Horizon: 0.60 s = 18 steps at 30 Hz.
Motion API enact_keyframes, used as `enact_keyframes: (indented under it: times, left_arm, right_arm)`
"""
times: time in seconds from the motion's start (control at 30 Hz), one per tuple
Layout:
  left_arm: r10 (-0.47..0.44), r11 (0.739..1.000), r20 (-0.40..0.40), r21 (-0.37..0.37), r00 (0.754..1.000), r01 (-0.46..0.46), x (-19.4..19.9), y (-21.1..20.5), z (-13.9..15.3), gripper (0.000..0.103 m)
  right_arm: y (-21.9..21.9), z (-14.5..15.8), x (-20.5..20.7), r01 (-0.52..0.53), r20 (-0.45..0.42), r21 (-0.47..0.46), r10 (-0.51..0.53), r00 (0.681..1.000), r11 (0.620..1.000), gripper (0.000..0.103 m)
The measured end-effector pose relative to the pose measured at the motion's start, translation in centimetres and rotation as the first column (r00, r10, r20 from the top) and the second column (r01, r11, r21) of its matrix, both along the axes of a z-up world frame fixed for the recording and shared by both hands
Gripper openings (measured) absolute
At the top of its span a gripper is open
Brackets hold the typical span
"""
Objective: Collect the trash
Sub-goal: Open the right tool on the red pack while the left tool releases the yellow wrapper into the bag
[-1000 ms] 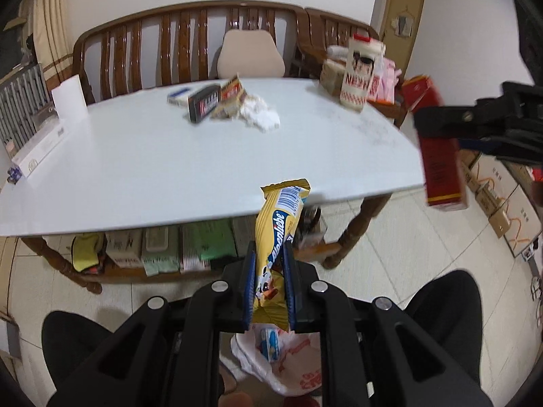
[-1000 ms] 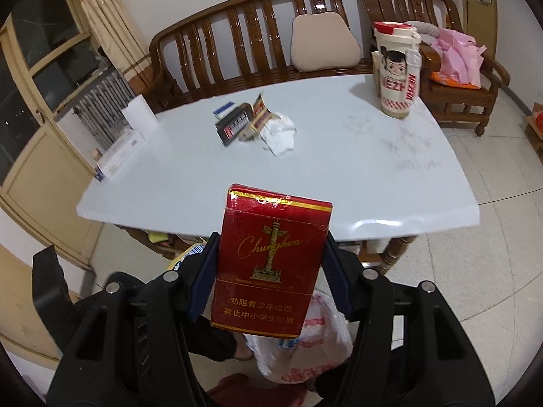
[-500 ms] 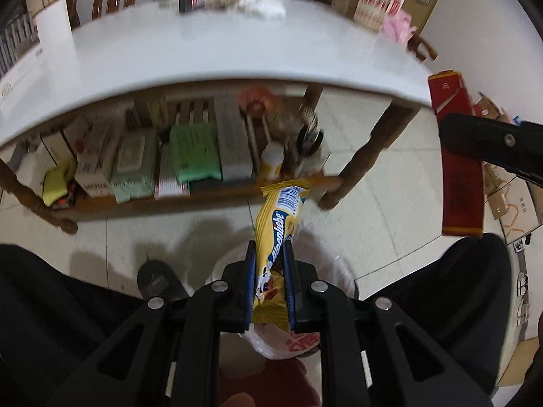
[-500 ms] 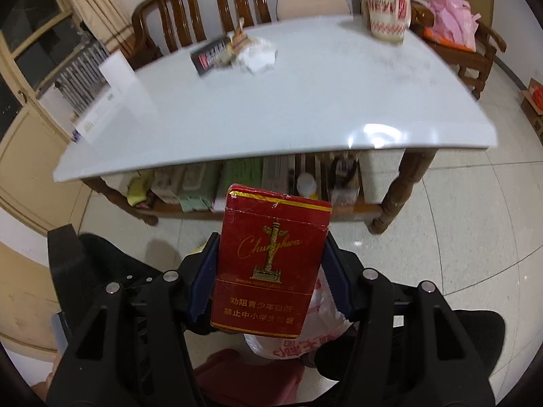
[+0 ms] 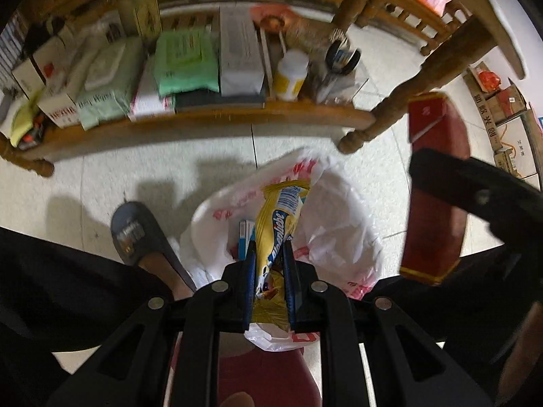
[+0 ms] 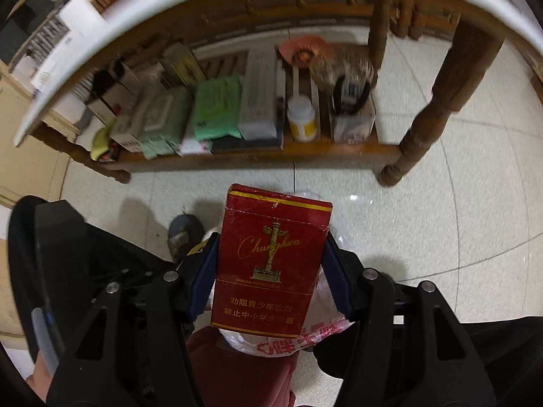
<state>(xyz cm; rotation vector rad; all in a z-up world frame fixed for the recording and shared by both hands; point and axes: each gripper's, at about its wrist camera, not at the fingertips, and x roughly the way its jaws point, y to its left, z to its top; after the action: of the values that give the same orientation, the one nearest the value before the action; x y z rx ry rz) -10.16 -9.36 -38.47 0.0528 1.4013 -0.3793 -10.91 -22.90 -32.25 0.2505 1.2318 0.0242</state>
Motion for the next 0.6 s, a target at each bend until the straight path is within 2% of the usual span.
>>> enact_keyframes:
  times: [0.3, 0.4, 0.6]
  left_arm:
    - [0.04, 0.999, -0.11, 0.016, 0.993, -0.038, 0.5, 0.3, -4.6, 0.015]
    - [0.035, 0.999, -0.142, 0.027, 0.989, -0.031, 0.3, -0.1, -6.2, 0.015]
    - [0.048, 0.998, -0.18, 0.035, 0.983, -0.042, 0.3, 0.1, -7.7, 0.015]
  right_arm:
    - [-1.3, -7.9, 0.7, 0.069, -0.113, -0.012, -0.07, 0.991, 0.998, 0.057]
    - [-1.0, -8.9, 1.3, 0.07, -0.146, 0.019, -0.067, 0.987, 0.997, 0.057]
    - [-0.6, -10.2, 1.2, 0.064, -0.189, 0.012, -0.06, 0.98, 0.998, 0.057]
